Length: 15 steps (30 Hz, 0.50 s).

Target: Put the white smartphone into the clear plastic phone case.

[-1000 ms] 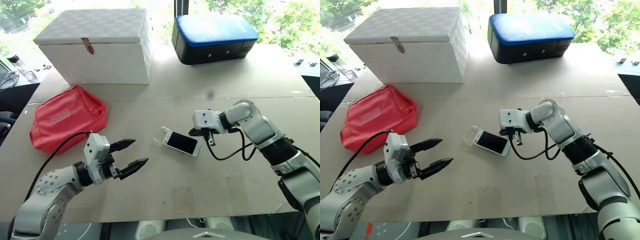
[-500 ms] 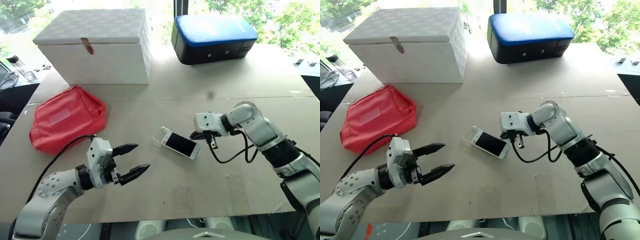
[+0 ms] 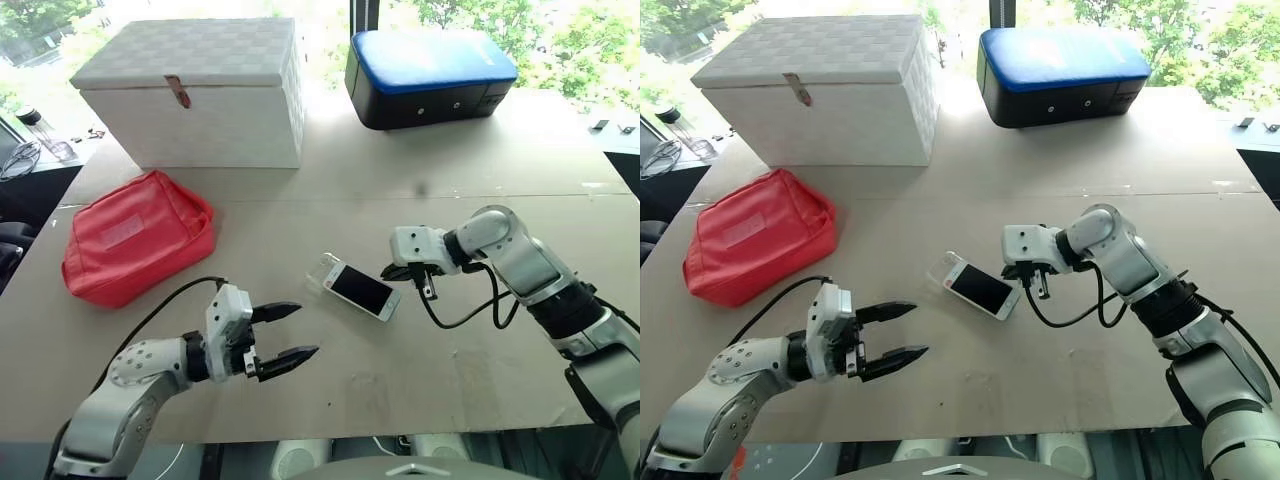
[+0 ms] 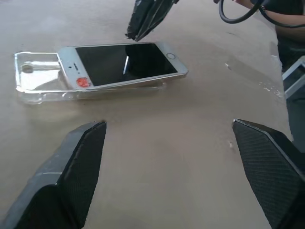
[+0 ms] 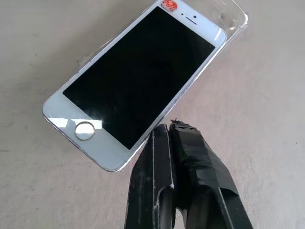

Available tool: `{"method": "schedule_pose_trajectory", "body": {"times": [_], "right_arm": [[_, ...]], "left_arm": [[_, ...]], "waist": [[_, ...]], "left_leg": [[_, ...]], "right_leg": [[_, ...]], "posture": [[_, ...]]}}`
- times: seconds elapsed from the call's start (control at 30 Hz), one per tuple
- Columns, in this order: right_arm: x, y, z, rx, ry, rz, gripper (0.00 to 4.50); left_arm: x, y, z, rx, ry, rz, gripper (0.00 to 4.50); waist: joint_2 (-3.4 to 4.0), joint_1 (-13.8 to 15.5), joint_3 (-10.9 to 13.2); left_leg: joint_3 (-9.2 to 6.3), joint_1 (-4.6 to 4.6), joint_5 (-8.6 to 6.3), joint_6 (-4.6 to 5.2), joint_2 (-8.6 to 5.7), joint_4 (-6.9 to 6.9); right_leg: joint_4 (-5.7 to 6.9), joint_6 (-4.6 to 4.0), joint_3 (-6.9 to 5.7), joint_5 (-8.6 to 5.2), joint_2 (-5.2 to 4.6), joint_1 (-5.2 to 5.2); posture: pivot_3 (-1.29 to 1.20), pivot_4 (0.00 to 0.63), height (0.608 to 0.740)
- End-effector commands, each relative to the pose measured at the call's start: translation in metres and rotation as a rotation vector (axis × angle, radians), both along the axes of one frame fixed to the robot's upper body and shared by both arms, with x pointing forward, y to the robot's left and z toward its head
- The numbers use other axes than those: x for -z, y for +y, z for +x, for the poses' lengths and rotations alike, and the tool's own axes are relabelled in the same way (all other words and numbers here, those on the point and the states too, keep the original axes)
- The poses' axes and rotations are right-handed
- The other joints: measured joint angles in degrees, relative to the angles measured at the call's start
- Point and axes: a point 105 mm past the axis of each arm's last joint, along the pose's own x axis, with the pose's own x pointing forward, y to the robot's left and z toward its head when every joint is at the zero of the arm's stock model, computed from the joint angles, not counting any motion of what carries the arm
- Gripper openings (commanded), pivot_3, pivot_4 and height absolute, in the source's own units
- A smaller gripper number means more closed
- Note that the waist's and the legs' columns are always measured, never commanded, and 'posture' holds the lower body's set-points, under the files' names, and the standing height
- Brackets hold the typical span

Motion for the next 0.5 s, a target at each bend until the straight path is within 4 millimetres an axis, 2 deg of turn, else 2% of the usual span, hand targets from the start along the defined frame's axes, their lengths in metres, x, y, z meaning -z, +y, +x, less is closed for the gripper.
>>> {"method": "schedule_pose_trajectory", "body": {"times": [0.03, 0.17, 0.27, 0.5], "right_arm": [[-0.019, -0.004, 0.003, 0.028, -0.064, 0.037, 0.0], [-0.02, -0.009, 0.003, 0.065, -0.077, 0.039, 0.0], [-0.019, -0.012, 0.003, 0.095, -0.089, 0.039, 0.0], [-0.016, -0.015, 0.01, 0.165, -0.117, 0.028, 0.0]], "left_arm": [[0.002, -0.008, 0.003, 0.063, 0.02, -0.003, 2.16], [0.013, -0.015, 0.009, 0.106, 0.035, 0.02, 0.07], [0.017, -0.021, 0.017, 0.117, 0.028, 0.042, 0.03], [0.014, -0.041, 0.03, 0.17, 0.021, 0.019, 0.03]], "waist": [[0.0, -0.04, 0.0], [0.0, -0.19, 0.0], [0.0, -0.07, 0.0], [-0.01, -0.07, 0.0]], "left_leg": [[0.0, 0.0, 0.0, 0.0, 0.0, 0.0], [0.02, 0.0, 0.0, 0.0, 0.0, 0.0], [0.02, -0.01, 0.0, 0.0, 0.0, 0.0], [0.03, -0.01, 0.0, 0.01, 0.0, 0.06]], "right_leg": [[0.01, 0.0, 0.01, 0.0, 0.01, 0.0], [0.0, 0.01, 0.03, 0.01, 0.06, 0.0], [0.0, 0.02, 0.01, 0.01, 0.2, 0.0], [0.03, 0.03, 0.04, 0.02, 0.16, 0.0]], "posture": [[0.0, 0.15, 0.74], [0.0, 0.15, 0.74], [0.0, 0.15, 0.74], [0.0, 0.15, 0.74]]}}
